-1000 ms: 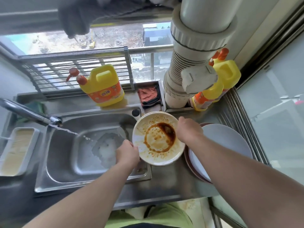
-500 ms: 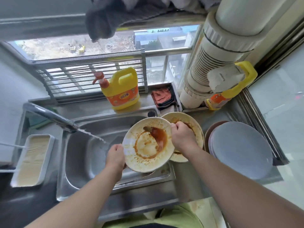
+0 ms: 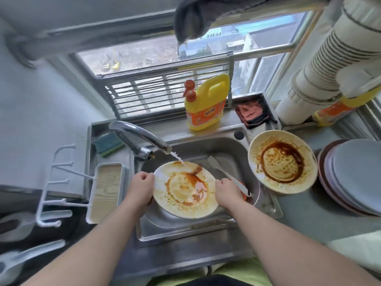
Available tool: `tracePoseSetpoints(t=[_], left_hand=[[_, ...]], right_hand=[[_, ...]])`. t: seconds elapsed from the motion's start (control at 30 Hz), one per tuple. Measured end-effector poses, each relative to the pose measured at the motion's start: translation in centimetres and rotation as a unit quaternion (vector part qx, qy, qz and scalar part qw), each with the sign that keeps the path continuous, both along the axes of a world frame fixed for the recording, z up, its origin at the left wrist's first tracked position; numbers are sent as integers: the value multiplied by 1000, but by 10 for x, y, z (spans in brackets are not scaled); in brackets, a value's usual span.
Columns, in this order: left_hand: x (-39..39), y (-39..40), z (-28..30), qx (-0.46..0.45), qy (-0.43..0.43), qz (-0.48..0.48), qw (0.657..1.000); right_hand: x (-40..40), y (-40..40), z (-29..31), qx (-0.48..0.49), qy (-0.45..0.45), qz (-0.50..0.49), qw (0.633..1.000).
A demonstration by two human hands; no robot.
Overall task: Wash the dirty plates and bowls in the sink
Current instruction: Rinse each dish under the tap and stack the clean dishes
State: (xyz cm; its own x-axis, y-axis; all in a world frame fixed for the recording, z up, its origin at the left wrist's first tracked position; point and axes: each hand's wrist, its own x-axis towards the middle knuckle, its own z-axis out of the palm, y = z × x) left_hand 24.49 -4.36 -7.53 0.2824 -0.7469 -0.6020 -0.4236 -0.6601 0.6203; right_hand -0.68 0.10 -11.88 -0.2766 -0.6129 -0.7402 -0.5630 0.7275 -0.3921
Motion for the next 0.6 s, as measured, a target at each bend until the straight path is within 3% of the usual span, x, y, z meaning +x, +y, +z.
tracePoseSetpoints(t=[0.17,0.3,0.6], left_hand=[[13,-5,20,-91,-78,-60,991],[21,-4,29,-110,-130,-95,981],[28,2,-18,-40,-36,-13,998]], right_hand=[[30,-4,-10,-47,-20,-21,998],[37,-13,-11,-89,-16,-37,995],[16,-25,15,-148,53,-7,988]])
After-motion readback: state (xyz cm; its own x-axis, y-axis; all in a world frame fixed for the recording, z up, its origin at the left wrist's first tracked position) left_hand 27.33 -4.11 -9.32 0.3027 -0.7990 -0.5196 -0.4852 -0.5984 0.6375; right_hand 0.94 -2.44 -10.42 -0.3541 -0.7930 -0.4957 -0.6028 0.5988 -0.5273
